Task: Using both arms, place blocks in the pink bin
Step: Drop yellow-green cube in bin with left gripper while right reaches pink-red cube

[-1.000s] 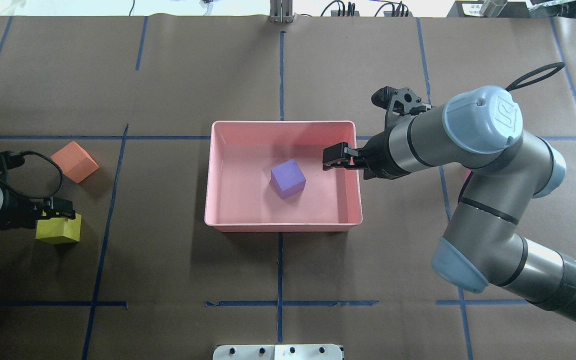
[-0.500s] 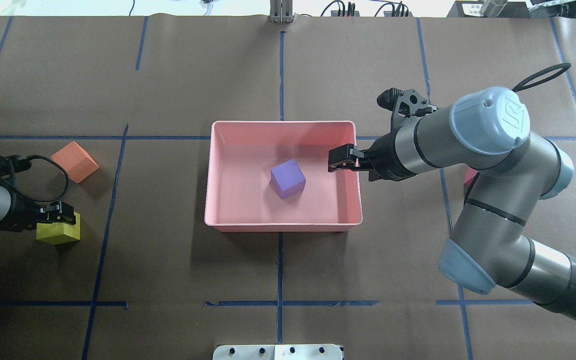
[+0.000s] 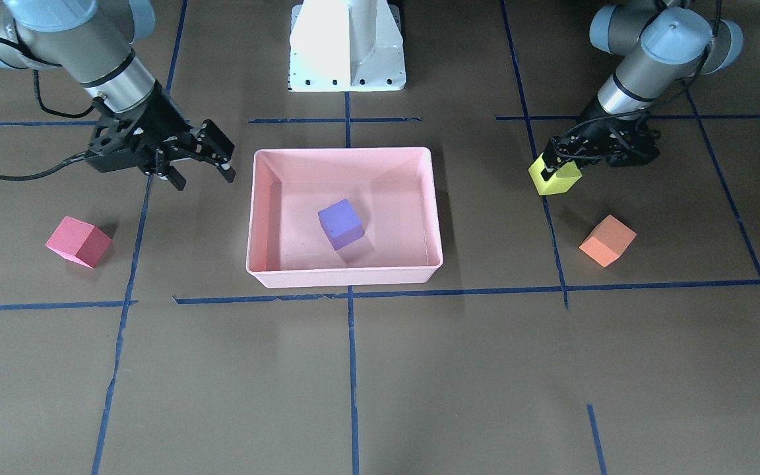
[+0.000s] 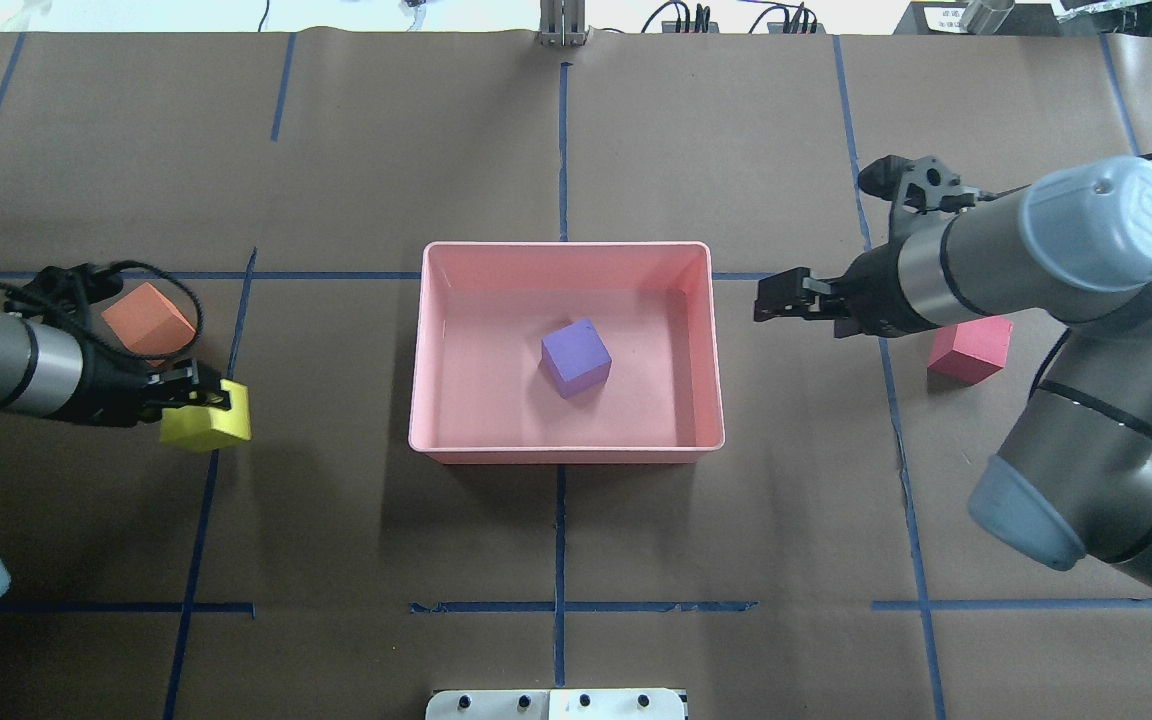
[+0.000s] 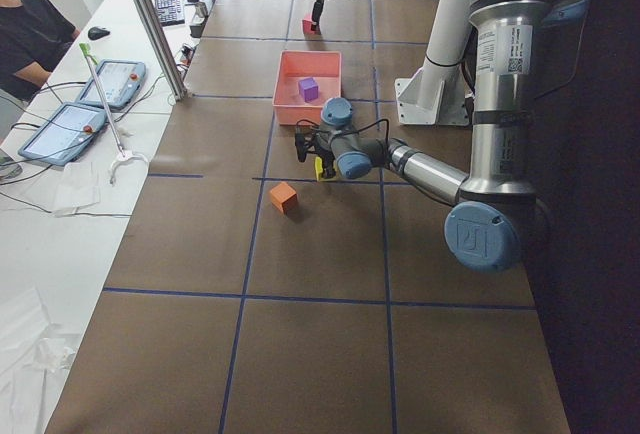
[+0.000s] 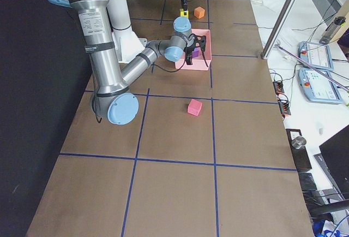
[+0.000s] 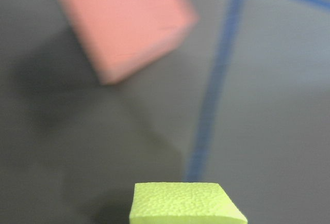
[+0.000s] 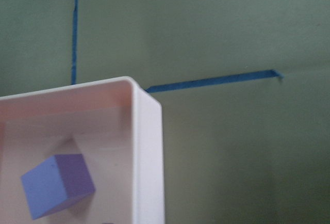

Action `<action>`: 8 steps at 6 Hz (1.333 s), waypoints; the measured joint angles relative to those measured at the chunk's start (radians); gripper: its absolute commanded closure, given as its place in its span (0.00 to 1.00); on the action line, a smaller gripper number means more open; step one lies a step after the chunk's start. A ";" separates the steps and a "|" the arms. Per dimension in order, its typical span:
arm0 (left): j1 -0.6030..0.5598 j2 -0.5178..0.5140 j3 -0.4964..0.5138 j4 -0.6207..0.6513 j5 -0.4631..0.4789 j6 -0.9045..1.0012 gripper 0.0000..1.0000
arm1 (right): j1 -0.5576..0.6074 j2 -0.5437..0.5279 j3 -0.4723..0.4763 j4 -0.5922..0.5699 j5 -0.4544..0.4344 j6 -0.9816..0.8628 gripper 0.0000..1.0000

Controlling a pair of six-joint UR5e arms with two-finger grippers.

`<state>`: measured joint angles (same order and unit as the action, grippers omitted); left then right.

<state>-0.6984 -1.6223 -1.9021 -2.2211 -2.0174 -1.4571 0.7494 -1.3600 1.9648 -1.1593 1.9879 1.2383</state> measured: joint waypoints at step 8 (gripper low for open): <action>0.134 -0.496 0.073 0.193 0.150 -0.254 0.00 | 0.175 -0.151 -0.247 0.000 0.065 -0.180 0.00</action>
<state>-0.5645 -2.1184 -1.8286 -2.0284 -1.8676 -1.7109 0.9247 -1.5107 1.7175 -1.1593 2.0533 1.0586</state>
